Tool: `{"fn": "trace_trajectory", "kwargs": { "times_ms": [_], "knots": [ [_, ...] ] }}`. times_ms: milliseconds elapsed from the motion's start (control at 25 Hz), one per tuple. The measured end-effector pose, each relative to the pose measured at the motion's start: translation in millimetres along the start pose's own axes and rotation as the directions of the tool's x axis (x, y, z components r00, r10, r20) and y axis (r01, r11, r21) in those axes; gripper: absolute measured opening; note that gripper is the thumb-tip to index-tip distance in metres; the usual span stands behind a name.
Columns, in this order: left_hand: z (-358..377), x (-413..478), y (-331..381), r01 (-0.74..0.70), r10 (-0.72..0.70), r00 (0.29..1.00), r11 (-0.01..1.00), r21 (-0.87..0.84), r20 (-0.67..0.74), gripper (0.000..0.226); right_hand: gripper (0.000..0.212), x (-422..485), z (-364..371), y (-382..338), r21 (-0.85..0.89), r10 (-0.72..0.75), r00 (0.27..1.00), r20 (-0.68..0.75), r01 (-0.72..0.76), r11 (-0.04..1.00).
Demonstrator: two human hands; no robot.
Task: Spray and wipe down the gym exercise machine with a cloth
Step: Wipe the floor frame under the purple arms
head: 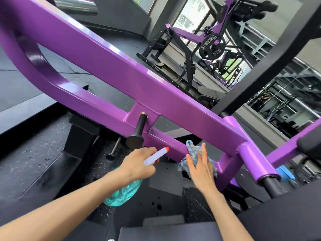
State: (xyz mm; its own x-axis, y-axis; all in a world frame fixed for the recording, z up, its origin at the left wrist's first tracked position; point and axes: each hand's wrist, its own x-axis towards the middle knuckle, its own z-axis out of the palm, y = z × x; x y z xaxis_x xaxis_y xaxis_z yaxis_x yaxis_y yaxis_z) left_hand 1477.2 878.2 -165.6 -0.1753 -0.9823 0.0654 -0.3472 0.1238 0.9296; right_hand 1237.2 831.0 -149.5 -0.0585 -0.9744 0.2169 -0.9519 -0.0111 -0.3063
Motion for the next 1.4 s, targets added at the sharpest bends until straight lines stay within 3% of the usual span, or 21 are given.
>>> {"fn": "trace_trajectory", "kwargs": {
  "times_ms": [80, 120, 200, 280, 360, 440, 480, 600, 640, 760, 880, 1000, 1040, 1120, 1160, 1240, 1280, 1400],
  "knots": [
    [5.0, 3.8, 1.0, 0.012, -0.011, 0.998, 1.000, 0.015, -0.057, 0.021, 0.058, 1.7, 7.8, -14.1, 0.057, 0.153, 0.986, -0.069, -0.149, 0.987],
    [3.6, 4.9, -2.6, 0.033, -0.029, 0.996, 0.999, 0.039, -0.090, 0.016, 0.055, 3.9, 13.3, -22.9, 0.033, 0.133, 0.986, -0.097, -0.130, 0.991],
    [0.3, 3.3, -15.2, 0.041, -0.027, 0.991, 0.993, 0.109, -0.129, 0.017, 0.059, 12.8, 29.9, -52.7, -0.043, -0.103, 0.987, -0.124, 0.099, 0.994],
    [-3.7, 0.0, -31.3, 0.007, 0.011, 0.992, 0.990, 0.139, -0.126, 0.031, 0.063, 17.7, 51.4, -92.1, -0.091, -0.336, 0.937, -0.101, 0.328, 0.940],
    [-12.6, -6.5, -45.8, 0.019, -0.009, 0.991, 0.997, 0.076, -0.131, 0.038, 0.055, 13.2, 62.7, -104.5, -0.068, -0.389, 0.907, -0.159, 0.383, 0.921],
    [-26.3, -14.3, -55.4, 0.033, -0.040, 0.988, 0.998, -0.049, -0.152, 0.036, 0.049, 8.5, 53.1, -71.5, -0.090, -0.371, 0.893, -0.253, 0.360, 0.929],
    [-33.3, -19.6, -58.8, 0.030, -0.043, 0.987, 0.996, -0.087, -0.157, 0.034, 0.049, 4.7, 41.9, -46.7, -0.084, -0.289, 0.913, -0.287, 0.277, 0.957],
    [-44.1, -26.1, -69.1, 0.034, -0.042, 0.983, 0.998, -0.048, -0.180, 0.030, 0.042, 13.9, 26.1, -43.8, 0.031, 0.132, 0.942, -0.308, -0.129, 0.991],
    [-45.5, -26.8, -69.7, 0.040, -0.042, 0.979, 0.999, -0.015, -0.197, 0.030, 0.039, 19.6, 33.8, -75.2, 0.068, 0.142, 0.947, -0.287, -0.128, 0.989],
    [-47.6, -25.5, -69.5, 0.037, -0.042, 0.976, 0.999, -0.029, -0.215, 0.027, 0.045, 15.4, 70.6, -151.0, 0.065, -0.161, 0.932, -0.325, 0.192, 0.979],
    [-42.1, -24.1, -60.1, 0.025, -0.040, 0.985, 0.996, -0.089, -0.166, 0.030, 0.037, 14.8, 66.5, -94.5, -0.181, -0.385, 0.884, -0.265, 0.347, 0.920],
    [-28.5, -23.4, -43.3, 0.025, -0.036, 0.992, 0.995, -0.092, -0.120, 0.038, 0.033, -1.4, 18.5, -33.6, -0.325, -0.277, 0.947, -0.163, 0.213, 0.921],
    [-23.7, -22.4, -34.1, 0.011, -0.019, 0.995, 0.996, -0.085, -0.094, 0.037, 0.029, -5.6, -0.1, -31.8, -0.239, -0.180, 0.975, -0.129, 0.146, 0.960],
    [-15.1, -19.5, -13.0, -0.049, 0.045, 0.998, 0.994, -0.098, -0.045, 0.034, 0.023, -15.3, -36.1, -39.9, -0.145, -0.181, 0.975, -0.133, 0.161, 0.976],
    [-11.4, -18.2, -2.3, -0.081, 0.077, 0.996, 0.989, -0.124, -0.036, 0.033, 0.024, -20.0, -55.4, -50.7, -0.059, -0.219, 0.947, -0.233, 0.211, 0.976],
    [-3.8, -13.6, 15.4, -0.137, 0.131, 0.990, 0.977, -0.163, -0.052, 0.035, 0.028, -14.7, -84.0, -70.1, -0.087, -0.310, 0.781, -0.543, 0.314, 0.945],
    [-0.1, -10.2, 23.0, -0.161, 0.150, 0.986, 0.971, -0.174, -0.077, 0.034, 0.032, -2.5, -85.8, -79.0, -0.107, -0.340, 0.722, -0.602, 0.349, 0.931],
    [12.1, -1.8, 41.5, -0.195, 0.168, 0.975, 0.960, -0.201, -0.145, 0.029, 0.046, 24.9, -57.4, -106.0, -0.210, -0.407, 0.757, -0.512, 0.349, 0.913]
  ]
}}
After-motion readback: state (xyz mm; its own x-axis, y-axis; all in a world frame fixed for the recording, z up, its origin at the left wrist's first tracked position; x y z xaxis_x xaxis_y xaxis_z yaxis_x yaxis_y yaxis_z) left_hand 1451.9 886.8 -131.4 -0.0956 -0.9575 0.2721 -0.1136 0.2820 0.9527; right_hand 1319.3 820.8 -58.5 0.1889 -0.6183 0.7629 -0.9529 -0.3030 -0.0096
